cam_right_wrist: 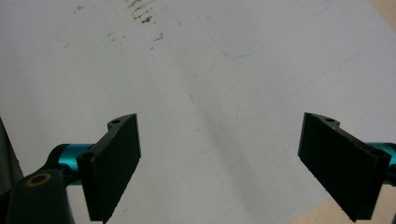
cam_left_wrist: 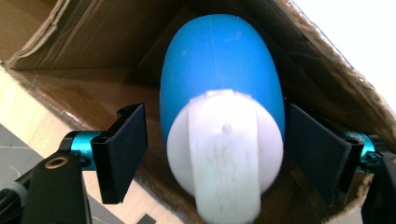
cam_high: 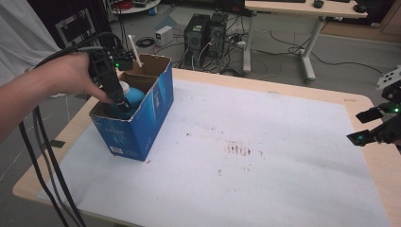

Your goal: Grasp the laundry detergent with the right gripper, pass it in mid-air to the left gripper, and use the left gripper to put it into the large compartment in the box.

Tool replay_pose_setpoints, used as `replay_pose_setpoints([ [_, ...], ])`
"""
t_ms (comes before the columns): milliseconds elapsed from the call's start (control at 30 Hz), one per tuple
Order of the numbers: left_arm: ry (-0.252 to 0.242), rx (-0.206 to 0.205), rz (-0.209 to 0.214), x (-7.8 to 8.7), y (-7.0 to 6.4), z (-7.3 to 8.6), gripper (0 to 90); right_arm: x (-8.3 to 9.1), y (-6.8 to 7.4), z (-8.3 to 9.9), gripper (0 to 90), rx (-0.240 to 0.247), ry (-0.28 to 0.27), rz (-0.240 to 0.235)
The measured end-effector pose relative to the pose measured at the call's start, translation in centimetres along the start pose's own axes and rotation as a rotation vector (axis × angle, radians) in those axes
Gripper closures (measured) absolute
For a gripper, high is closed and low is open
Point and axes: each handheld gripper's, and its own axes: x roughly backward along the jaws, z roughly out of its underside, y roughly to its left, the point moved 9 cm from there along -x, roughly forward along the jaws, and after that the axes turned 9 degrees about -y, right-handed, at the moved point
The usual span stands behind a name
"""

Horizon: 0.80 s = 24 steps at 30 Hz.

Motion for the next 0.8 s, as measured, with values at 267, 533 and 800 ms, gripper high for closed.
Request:
replay_pose_setpoints([
  [267,-0.026,-0.031,-0.043,3.0,0.4,-1.3,22.3,0.1,0.3,-0.2,12.7,0.008,-0.003,0.000],
  [533,-0.076,-0.094,-0.039,5.5,-0.9,-4.0,22.2,0.1,1.0,-0.7,12.7,0.026,-0.004,0.001],
  [800,-0.102,-0.205,0.007,5.1,-4.1,-7.5,22.3,0.0,2.3,-1.4,12.7,0.050,0.015,-0.006],
])
